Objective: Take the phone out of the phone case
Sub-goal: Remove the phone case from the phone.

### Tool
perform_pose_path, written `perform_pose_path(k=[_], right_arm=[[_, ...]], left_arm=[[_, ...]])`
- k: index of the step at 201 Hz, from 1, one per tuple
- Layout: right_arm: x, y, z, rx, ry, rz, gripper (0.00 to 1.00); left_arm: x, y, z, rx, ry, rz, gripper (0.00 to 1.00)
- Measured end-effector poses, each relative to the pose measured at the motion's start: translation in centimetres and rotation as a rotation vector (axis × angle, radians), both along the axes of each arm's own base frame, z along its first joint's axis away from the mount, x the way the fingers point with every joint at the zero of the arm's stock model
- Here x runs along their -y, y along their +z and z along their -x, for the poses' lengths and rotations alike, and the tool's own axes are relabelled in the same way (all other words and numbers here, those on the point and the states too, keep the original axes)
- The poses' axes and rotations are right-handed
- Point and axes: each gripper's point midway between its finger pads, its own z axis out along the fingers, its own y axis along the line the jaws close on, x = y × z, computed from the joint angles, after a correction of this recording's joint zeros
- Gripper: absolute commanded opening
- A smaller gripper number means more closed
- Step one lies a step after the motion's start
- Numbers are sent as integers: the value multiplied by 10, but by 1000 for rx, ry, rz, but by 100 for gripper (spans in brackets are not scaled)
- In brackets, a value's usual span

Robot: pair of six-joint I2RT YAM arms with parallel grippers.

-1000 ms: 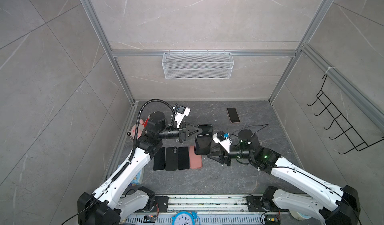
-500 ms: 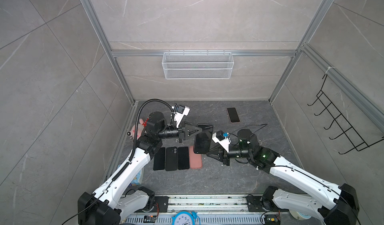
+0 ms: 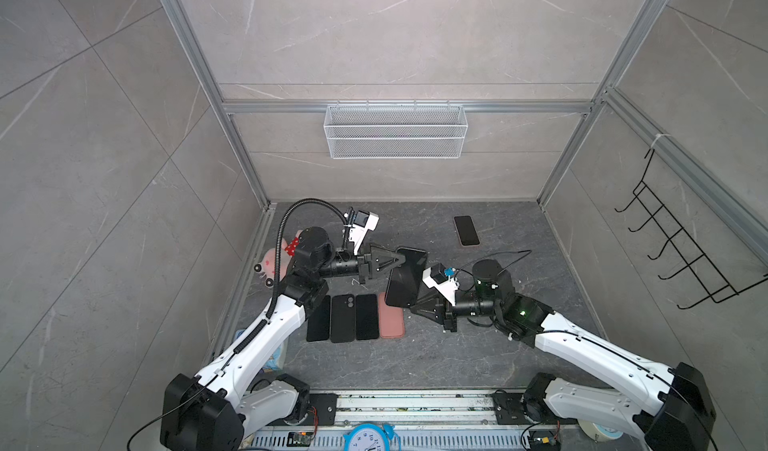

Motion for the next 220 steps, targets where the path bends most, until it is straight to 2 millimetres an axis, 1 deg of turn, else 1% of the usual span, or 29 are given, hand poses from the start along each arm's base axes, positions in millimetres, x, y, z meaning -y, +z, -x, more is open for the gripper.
perform_pose_path(k=[23, 57, 78, 118, 146, 162, 170, 178, 192, 210, 220], right_arm=[[-1, -1, -1, 56, 13, -8, 0], [-4, 6, -4, 160, 31, -35, 0], [-6, 11, -7, 232, 34, -50, 0], [-4, 2, -17, 305, -21, -37, 0], [2, -4, -23, 298, -87, -47, 0], [8, -2, -23, 283, -131, -68, 10], [12, 4, -25, 277, -161, -88, 19], [16, 12, -27, 273, -194, -112, 25], [25, 21, -26, 251, -247, -146, 30], [36, 25, -24, 182, -300, -187, 38], [40, 27, -21, 146, -318, -210, 41]], left_arm=[[2, -4, -5, -43, 7, 12, 0], [4, 6, -10, -65, 41, 55, 0], [5, 8, -15, -112, 77, 77, 0], [6, 0, -27, -228, 123, 97, 0], [7, -6, -33, -271, 145, 102, 0], [8, -9, -33, -288, 151, 102, 0], [9, -12, -31, -299, 144, 98, 0], [11, -14, -29, -313, 138, 95, 0], [13, -16, -27, -333, 129, 93, 0], [13, -15, -27, -340, 134, 98, 0], [12, -16, -29, -347, 145, 102, 0]])
